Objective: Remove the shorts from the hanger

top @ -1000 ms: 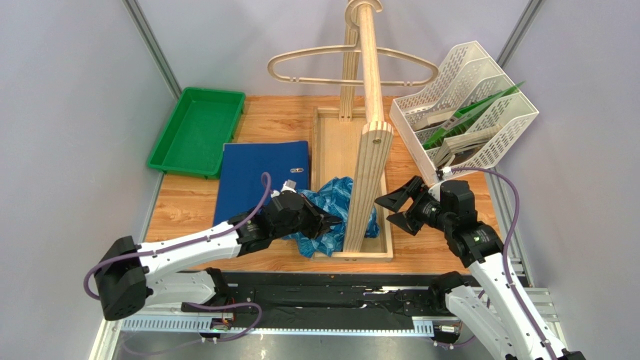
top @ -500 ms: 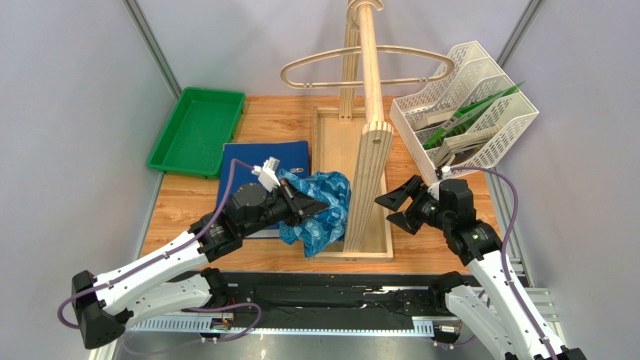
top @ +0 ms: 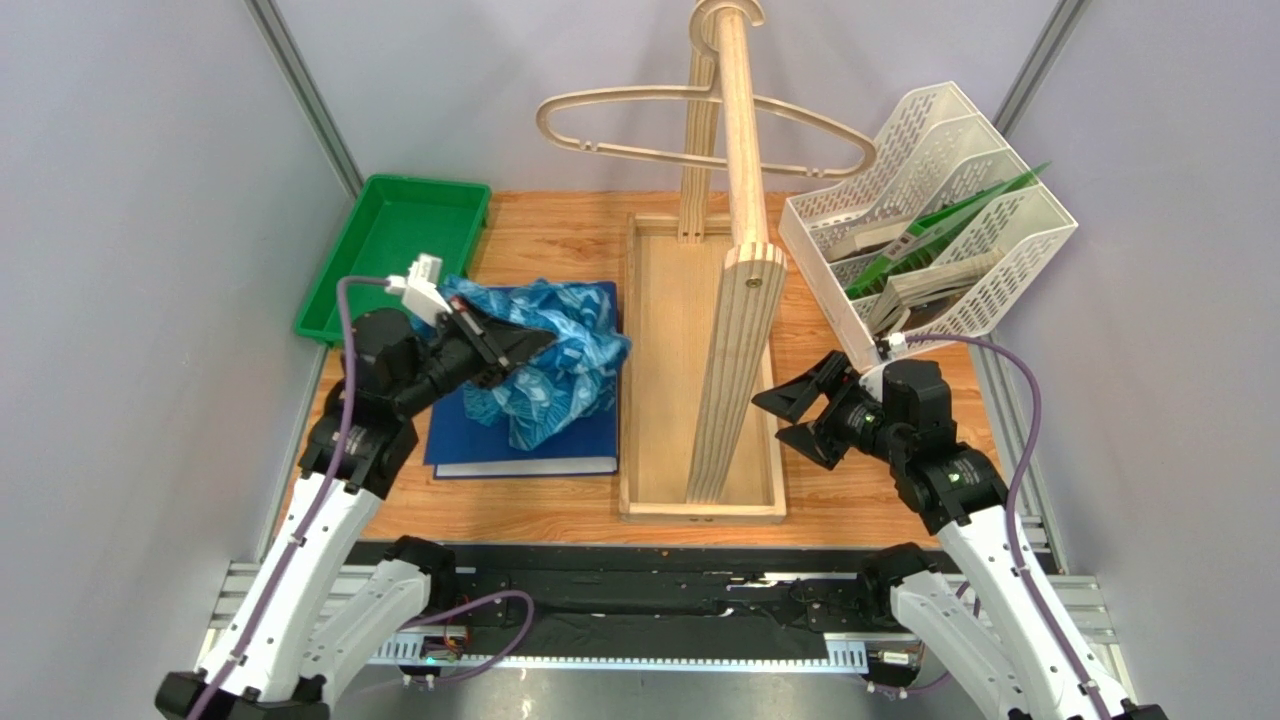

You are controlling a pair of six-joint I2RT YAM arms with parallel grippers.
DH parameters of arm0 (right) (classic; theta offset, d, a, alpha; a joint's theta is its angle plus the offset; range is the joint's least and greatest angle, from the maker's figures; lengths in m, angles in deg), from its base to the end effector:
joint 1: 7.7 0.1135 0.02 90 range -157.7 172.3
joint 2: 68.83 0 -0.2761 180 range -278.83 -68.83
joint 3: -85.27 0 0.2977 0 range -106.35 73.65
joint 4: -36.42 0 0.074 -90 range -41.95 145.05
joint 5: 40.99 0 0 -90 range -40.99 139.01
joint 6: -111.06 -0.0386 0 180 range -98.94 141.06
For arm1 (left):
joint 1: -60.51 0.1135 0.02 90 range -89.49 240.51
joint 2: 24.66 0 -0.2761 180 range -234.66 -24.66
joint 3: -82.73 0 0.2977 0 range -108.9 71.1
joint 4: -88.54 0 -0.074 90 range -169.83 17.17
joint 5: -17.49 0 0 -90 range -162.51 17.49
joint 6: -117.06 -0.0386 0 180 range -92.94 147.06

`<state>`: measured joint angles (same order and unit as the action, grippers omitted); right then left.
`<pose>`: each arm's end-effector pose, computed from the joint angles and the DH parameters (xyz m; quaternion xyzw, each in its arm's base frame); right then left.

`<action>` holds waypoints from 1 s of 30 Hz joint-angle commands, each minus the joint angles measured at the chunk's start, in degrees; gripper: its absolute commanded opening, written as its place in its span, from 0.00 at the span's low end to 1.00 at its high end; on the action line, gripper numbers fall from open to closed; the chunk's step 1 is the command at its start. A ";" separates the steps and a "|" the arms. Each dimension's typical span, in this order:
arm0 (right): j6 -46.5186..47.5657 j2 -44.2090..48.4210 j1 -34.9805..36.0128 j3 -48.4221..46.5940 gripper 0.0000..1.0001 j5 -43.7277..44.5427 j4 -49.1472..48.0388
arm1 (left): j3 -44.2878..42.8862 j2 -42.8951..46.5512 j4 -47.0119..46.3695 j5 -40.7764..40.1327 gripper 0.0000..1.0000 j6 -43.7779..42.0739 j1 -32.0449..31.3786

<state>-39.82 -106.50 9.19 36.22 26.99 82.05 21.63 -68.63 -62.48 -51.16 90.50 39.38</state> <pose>0.1719 0.0673 0.2792 0.2422 0.8380 0.4195 0.2513 0.1940 -0.0900 0.3703 -0.1664 0.7536 -0.5232 0.3615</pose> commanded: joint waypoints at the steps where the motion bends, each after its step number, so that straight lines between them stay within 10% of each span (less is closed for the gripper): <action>1: 1.73 0.76 -0.54 -0.01 0.78 0.05 -0.16 | -5.02 -0.59 1.64 12.13 0.00 -5.25 13.27; 9: 2.87 -1.96 -1.68 -0.71 0.78 -0.21 -0.25 | -14.06 -14.11 -3.02 19.27 0.00 -9.03 34.03; 24: 13.77 -16.28 -3.96 -14.33 0.79 0.76 0.81 | -33.74 -59.81 -35.61 16.62 0.00 5.90 41.07; 30: 15.44 -20.95 -8.44 -14.87 0.78 -5.22 -1.47 | -48.60 -74.59 -30.11 16.71 0.00 2.66 43.10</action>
<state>-27.49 -125.93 3.31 22.80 25.92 83.60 -17.13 -139.86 -90.00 -35.60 94.47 80.89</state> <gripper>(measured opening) 0.785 0.019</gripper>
